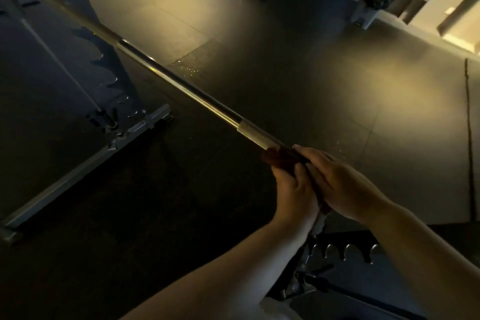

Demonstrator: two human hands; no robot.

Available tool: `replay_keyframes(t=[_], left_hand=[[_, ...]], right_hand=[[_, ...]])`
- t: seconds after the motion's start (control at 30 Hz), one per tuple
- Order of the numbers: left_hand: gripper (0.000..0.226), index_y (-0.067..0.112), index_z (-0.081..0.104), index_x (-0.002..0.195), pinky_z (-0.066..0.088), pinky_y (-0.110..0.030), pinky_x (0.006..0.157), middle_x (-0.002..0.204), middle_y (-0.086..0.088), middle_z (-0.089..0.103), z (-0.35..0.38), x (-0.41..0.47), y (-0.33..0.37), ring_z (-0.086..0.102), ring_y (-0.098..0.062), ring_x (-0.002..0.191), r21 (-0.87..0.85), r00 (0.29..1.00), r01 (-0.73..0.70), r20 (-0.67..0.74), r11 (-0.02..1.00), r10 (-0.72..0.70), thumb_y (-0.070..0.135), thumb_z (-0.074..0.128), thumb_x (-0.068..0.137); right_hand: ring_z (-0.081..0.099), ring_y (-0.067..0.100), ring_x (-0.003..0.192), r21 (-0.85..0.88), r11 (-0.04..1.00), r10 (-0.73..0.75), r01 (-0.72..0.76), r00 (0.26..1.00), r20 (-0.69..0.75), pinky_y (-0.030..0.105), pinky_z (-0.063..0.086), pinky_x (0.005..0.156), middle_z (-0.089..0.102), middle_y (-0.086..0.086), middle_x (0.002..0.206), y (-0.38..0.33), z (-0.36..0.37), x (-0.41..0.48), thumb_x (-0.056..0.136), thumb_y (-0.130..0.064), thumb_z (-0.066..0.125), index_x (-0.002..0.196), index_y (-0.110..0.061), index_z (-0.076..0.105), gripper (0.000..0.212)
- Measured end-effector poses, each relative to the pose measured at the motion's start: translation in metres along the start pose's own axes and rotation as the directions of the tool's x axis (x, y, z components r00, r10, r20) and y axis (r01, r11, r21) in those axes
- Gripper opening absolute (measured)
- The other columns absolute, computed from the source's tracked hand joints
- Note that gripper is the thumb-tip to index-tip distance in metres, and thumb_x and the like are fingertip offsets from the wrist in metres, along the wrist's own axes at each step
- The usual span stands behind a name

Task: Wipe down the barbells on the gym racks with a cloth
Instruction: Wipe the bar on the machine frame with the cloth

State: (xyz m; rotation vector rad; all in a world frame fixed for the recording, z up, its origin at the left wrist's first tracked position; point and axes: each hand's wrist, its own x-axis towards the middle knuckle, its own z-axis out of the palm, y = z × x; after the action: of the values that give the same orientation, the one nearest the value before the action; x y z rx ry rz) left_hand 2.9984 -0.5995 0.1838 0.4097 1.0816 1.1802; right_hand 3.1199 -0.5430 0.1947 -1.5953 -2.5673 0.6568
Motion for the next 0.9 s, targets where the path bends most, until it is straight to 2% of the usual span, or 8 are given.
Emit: replay_keyframes(t=[0.13,0.23,0.33,0.57,0.67,0.77,0.83,0.9], left_hand=[[0.04,0.047,0.038,0.144,0.054,-0.047,0.098,0.121,0.011,0.064,-0.026,0.01,0.028,0.065,-0.012,0.11,-0.02,0.973,-0.048,-0.227,0.999,0.042,0.031,0.04,0.108],[0.051,0.054,0.028,0.149,0.045,-0.053,0.11,0.141,0.011,0.054,-0.054,0.02,0.044,0.055,-0.014,0.13,0.178,0.866,-0.304,-0.358,0.936,0.349,0.03,0.041,0.106],[0.054,0.039,0.026,0.154,0.045,-0.053,0.11,0.146,-0.001,0.05,-0.07,0.04,0.048,0.052,-0.02,0.133,0.479,0.772,-0.507,-0.117,0.717,0.624,0.03,0.043,0.104],[0.063,0.017,0.022,0.16,-0.008,-0.039,0.127,0.163,0.004,0.031,-0.025,0.029,0.025,0.012,-0.01,0.154,0.819,0.785,-0.546,0.426,0.179,0.449,0.03,0.045,0.103],[0.068,0.014,0.019,0.161,-0.005,-0.038,0.127,0.16,0.0,0.036,-0.03,0.026,0.032,0.02,-0.01,0.151,0.759,0.772,-0.608,0.496,0.233,0.398,0.036,0.036,0.098],[0.065,0.023,0.027,0.158,0.019,-0.045,0.126,0.157,0.0,0.037,-0.044,0.023,0.049,0.03,-0.009,0.145,0.646,0.839,-0.537,0.477,0.542,0.263,0.028,0.04,0.094],[0.067,0.028,0.035,0.155,0.036,-0.042,0.119,0.154,0.002,0.042,-0.048,0.02,0.06,0.041,-0.008,0.14,0.471,0.888,-0.421,0.389,0.775,0.245,0.016,0.044,0.09],[0.063,0.025,0.042,0.15,0.039,-0.036,0.117,0.15,0.005,0.048,-0.051,0.019,0.069,0.046,-0.004,0.137,0.466,0.9,-0.426,0.31,0.776,0.308,0.002,0.043,0.092]], right_hand=[[0.055,0.001,0.107,0.0,0.999,0.044,-0.044,0.994,-0.096,0.018,0.043,0.086,0.054,-0.003,0.147,-0.004,0.004,-0.002,0.103,-0.049,0.031,0.156,-0.03,0.037,0.056],[0.057,0.006,0.103,-0.01,0.998,0.067,-0.068,0.991,-0.114,0.028,0.045,0.087,0.057,-0.002,0.141,-0.006,0.007,-0.002,0.105,-0.046,0.034,0.155,-0.03,0.039,0.053],[0.057,0.006,0.1,-0.041,0.994,0.099,-0.103,0.99,-0.099,0.029,0.046,0.087,0.058,-0.003,0.139,-0.01,0.01,-0.004,0.107,-0.044,0.033,0.155,-0.034,0.035,0.05],[0.058,0.021,0.13,-0.021,0.99,0.133,-0.137,0.982,-0.137,0.023,0.049,0.099,0.038,-0.001,0.162,-0.012,0.01,-0.008,0.105,-0.037,0.051,0.163,-0.036,0.012,0.07],[0.059,0.024,0.127,0.13,0.984,0.156,-0.123,0.945,-0.287,0.014,0.047,0.092,0.043,0.008,0.157,-0.025,0.017,-0.015,0.099,-0.029,0.063,0.161,-0.032,0.004,0.085],[0.029,0.03,0.151,0.283,0.958,0.182,-0.056,0.877,-0.444,0.046,0.035,0.12,0.012,0.01,0.169,-0.053,0.03,-0.016,0.092,-0.032,0.068,0.16,-0.037,-0.006,0.101],[0.004,0.035,0.156,0.174,0.976,0.19,-0.131,0.903,-0.385,0.049,0.016,0.123,-0.009,0.005,0.17,-0.075,0.037,-0.006,0.091,-0.046,0.058,0.16,-0.043,-0.004,0.093],[0.006,0.036,0.155,0.024,0.971,0.232,-0.239,0.907,-0.352,0.049,0.008,0.124,-0.001,0.009,0.167,-0.087,0.042,0.002,0.091,-0.058,0.041,0.161,-0.04,0.004,0.082]])
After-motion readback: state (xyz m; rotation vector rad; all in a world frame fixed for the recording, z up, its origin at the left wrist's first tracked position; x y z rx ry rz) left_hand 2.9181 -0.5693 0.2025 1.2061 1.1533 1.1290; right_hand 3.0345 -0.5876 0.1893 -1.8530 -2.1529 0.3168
